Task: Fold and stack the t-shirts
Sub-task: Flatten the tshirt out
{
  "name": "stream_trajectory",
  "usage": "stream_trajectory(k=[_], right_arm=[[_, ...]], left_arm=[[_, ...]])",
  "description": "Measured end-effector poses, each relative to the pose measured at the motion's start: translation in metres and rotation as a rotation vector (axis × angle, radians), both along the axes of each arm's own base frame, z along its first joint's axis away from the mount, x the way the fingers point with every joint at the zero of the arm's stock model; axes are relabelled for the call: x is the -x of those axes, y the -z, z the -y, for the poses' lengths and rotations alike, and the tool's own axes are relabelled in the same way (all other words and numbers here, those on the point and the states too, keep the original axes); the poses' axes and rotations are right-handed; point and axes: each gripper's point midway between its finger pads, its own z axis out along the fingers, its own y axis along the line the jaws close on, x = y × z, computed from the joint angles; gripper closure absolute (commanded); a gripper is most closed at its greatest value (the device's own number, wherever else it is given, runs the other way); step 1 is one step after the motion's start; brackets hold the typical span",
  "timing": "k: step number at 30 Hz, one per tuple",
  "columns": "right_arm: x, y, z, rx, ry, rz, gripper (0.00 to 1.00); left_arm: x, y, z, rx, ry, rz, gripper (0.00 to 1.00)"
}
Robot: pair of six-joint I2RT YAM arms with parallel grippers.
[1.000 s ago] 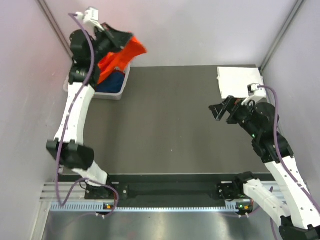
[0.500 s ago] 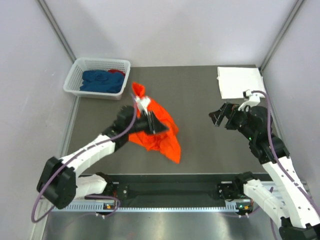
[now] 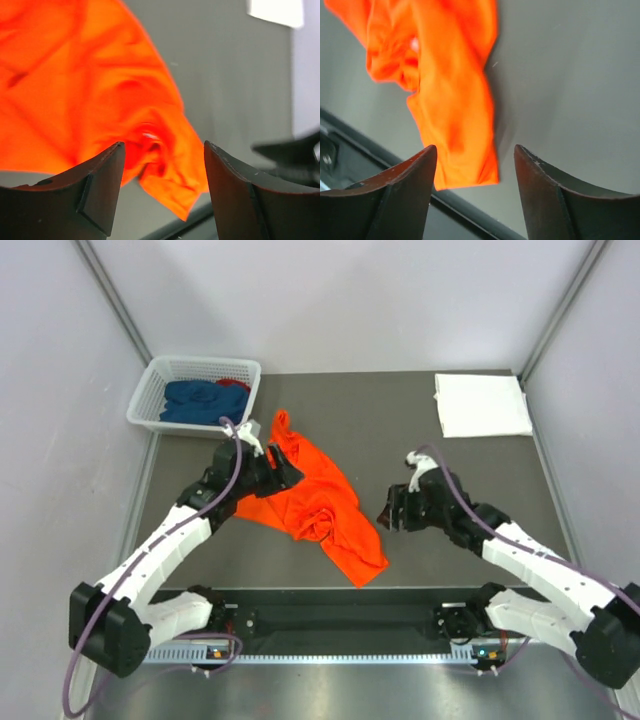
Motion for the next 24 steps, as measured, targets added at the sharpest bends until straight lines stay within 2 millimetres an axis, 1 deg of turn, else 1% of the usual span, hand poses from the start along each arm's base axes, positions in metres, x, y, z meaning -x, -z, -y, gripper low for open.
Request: stream_trajectory(k=[2, 4, 5, 6, 8, 12, 15, 20, 23, 24], right_arm=[[0.014, 0.013, -0.013, 0.024, -0.058, -0.015, 0.38], [0.023, 0.024, -0.021, 0.03, -0.095, -0.016, 0.36], [0.027, 0.03, -0.024, 0.039, -0.11, -0.018, 0.34], [0.03, 0.036, -0.025, 0.047, -0.12, -0.023, 0.28], [0.036, 0.048, -0.027, 0.071, -0.14, -0.035, 0.24], [0.04, 0.068, -0.019, 0.116, -0.134, -0.05, 0.23], [0.045, 0.08, -0.016, 0.122, -0.138, -0.056, 0.23], [0.049, 0.092, -0.016, 0.126, -0.147, -0.064, 0.24], [0.049, 0.097, -0.02, 0.113, -0.162, -0.065, 0.24], [0.05, 0.099, -0.022, 0.111, -0.167, -0.066, 0.24]], left_arm=[[-0.003, 0.018, -0.021, -0.029, -0.066, -0.044, 0.32], [0.003, 0.045, -0.039, -0.061, -0.106, -0.118, 0.32], [0.01, 0.061, -0.044, -0.076, -0.104, -0.163, 0.31], [0.017, 0.073, -0.045, -0.087, -0.092, -0.197, 0.3], [0.032, 0.092, -0.044, -0.099, -0.055, -0.264, 0.3], [0.049, 0.111, -0.035, -0.077, 0.013, -0.342, 0.3], [0.056, 0.123, -0.03, -0.071, 0.044, -0.383, 0.31], [0.058, 0.141, -0.023, -0.059, 0.071, -0.429, 0.32], [0.058, 0.146, -0.018, -0.049, 0.082, -0.439, 0.35], [0.057, 0.147, -0.016, -0.042, 0.086, -0.44, 0.39]])
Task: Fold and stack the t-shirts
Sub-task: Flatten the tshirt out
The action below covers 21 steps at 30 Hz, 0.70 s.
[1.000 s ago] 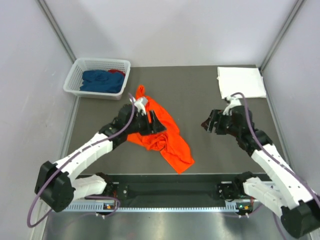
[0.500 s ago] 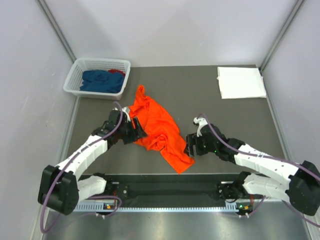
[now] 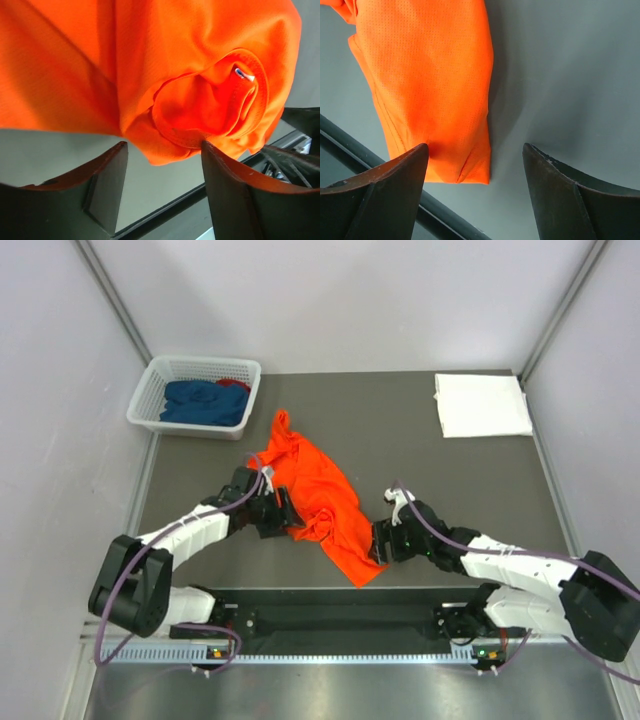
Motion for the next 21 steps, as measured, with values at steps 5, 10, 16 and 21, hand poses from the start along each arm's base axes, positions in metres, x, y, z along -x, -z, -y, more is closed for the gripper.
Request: stream_trajectory(k=[5, 10, 16, 21], right_arm=[[0.002, 0.004, -0.008, -0.009, -0.022, -0.005, 0.33], [0.001, 0.004, -0.007, -0.008, 0.007, -0.011, 0.74], [-0.014, -0.018, 0.002, -0.013, 0.113, 0.055, 1.0], [-0.034, -0.049, 0.011, -0.014, 0.217, 0.138, 1.0]], left_arm=[[-0.005, -0.001, 0.01, 0.047, 0.0, -0.001, 0.91], [-0.025, -0.023, 0.021, 0.078, 0.006, 0.026, 1.0], [-0.101, -0.098, 0.05, 0.13, 0.034, 0.23, 1.0], [-0.17, -0.144, 0.083, 0.203, 0.08, 0.388, 1.0]])
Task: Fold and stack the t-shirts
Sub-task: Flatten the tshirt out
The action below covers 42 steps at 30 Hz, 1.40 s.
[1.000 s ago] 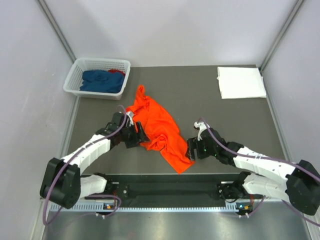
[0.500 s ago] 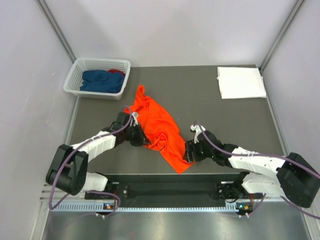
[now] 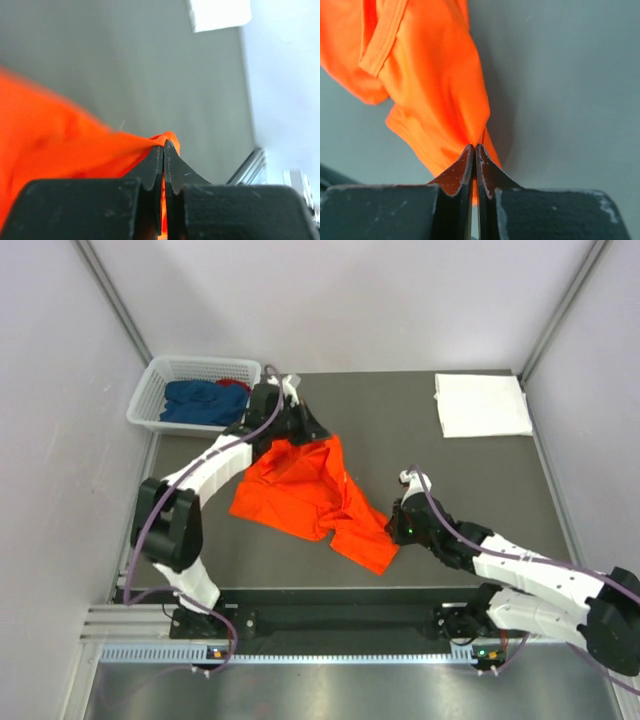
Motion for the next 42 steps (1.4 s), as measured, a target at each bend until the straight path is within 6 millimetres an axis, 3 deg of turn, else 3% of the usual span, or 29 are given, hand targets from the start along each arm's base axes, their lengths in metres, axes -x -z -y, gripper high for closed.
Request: stream_trajectory(k=[4, 7, 8, 9, 10, 12, 14, 17, 20, 25, 29, 34, 38, 42], right_arm=[[-0.014, -0.015, 0.013, 0.037, 0.096, 0.049, 1.0], [-0.027, -0.02, 0.027, 0.097, 0.18, 0.073, 0.99], [-0.033, -0.019, 0.032, 0.121, 0.207, 0.071, 0.94], [-0.038, -0.017, 0.038, 0.143, 0.236, 0.062, 0.91], [-0.046, -0.015, 0.046, 0.168, 0.269, 0.052, 0.87], [-0.06, -0.011, 0.064, 0.206, 0.341, 0.02, 0.69], [-0.068, -0.01, 0.081, 0.23, 0.391, -0.005, 0.51], [-0.073, -0.022, 0.091, 0.226, 0.44, -0.02, 0.45], [-0.071, -0.031, 0.09, 0.181, 0.488, -0.057, 0.49], [-0.047, -0.025, 0.077, 0.033, 0.551, -0.205, 0.53], [-0.021, -0.003, 0.072, -0.062, 0.607, -0.324, 0.54], [0.009, 0.025, 0.076, -0.086, 0.723, -0.467, 0.58], [0.021, 0.037, 0.075, -0.111, 0.778, -0.526, 0.59], [0.031, 0.047, 0.075, -0.124, 0.823, -0.566, 0.58]], left_arm=[[-0.05, -0.012, 0.035, 0.097, 0.067, 0.069, 1.0], [-0.085, -0.004, 0.059, 0.152, 0.11, 0.093, 1.0], [-0.094, 0.004, 0.065, 0.161, 0.12, 0.09, 1.0], [-0.102, 0.014, 0.07, 0.162, 0.127, 0.082, 0.93], [-0.108, 0.023, 0.073, 0.162, 0.132, 0.069, 0.71], [-0.12, 0.043, 0.08, 0.16, 0.149, 0.036, 0.54], [-0.125, 0.062, 0.077, 0.144, 0.151, -0.01, 0.3], [-0.122, 0.078, 0.057, 0.088, 0.118, -0.074, 0.23], [-0.11, 0.081, 0.019, -0.015, 0.029, -0.128, 0.22], [-0.087, 0.035, -0.045, -0.184, -0.139, -0.079, 0.23], [-0.036, 0.009, -0.083, -0.272, -0.229, -0.049, 0.23], [0.006, 0.029, -0.126, -0.373, -0.374, -0.12, 0.21], [0.026, 0.052, -0.166, -0.415, -0.507, -0.207, 0.2], [0.043, 0.059, -0.198, -0.391, -0.609, -0.259, 0.22]])
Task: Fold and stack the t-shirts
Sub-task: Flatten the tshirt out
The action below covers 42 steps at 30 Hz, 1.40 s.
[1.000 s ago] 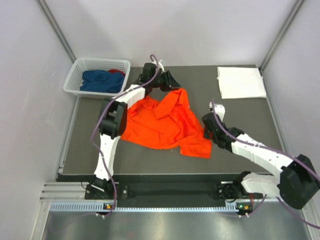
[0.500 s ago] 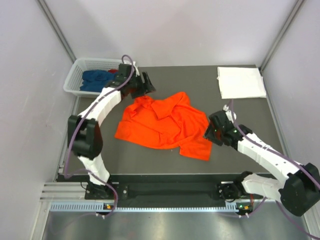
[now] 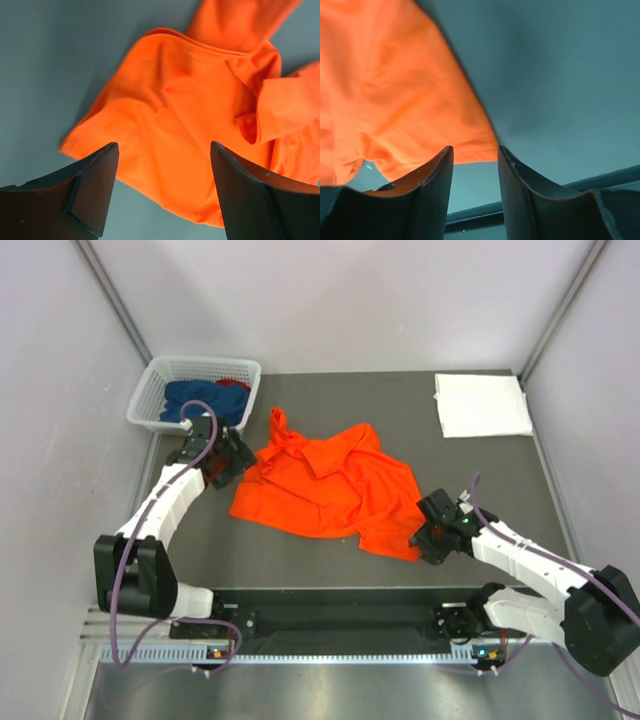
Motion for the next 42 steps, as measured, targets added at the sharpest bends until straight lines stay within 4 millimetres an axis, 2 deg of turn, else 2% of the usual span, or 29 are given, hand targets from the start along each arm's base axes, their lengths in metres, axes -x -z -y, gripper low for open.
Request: stream_trajectory(k=[4, 10, 12, 13, 16, 22, 28, 36, 40, 42], right_arm=[[0.008, 0.009, 0.003, -0.003, 0.041, -0.034, 0.59], [0.014, 0.019, 0.001, -0.02, 0.071, -0.059, 0.63], [0.011, 0.019, -0.003, -0.04, 0.079, -0.05, 0.73], [0.01, 0.02, -0.005, -0.05, 0.084, -0.047, 0.84], [0.006, 0.022, -0.008, -0.063, 0.09, -0.039, 1.0], [0.003, 0.018, -0.001, -0.032, 0.089, 0.002, 1.0], [-0.004, -0.001, 0.012, -0.004, 0.087, 0.104, 1.0], [-0.008, -0.012, 0.016, 0.012, 0.08, 0.149, 1.0], [-0.008, -0.013, 0.017, 0.014, 0.077, 0.157, 1.0], [-0.008, -0.014, 0.017, 0.013, 0.076, 0.161, 1.0]], left_arm=[[0.011, 0.003, -0.022, 0.015, -0.077, -0.002, 0.23], [0.025, 0.022, -0.043, 0.044, -0.148, -0.056, 0.24], [0.029, 0.027, -0.047, 0.047, -0.168, -0.069, 0.24], [0.031, 0.028, -0.049, 0.05, -0.177, -0.071, 0.24], [0.039, 0.029, -0.053, 0.054, -0.206, -0.057, 0.23], [0.056, 0.04, -0.058, 0.04, -0.234, -0.065, 0.25], [0.074, 0.071, -0.063, 0.02, -0.269, -0.138, 0.35], [0.081, 0.106, -0.055, 0.079, -0.288, -0.195, 0.43], [0.07, 0.108, -0.053, 0.101, -0.295, -0.177, 0.58], [0.066, 0.109, -0.053, 0.111, -0.303, -0.166, 0.75]])
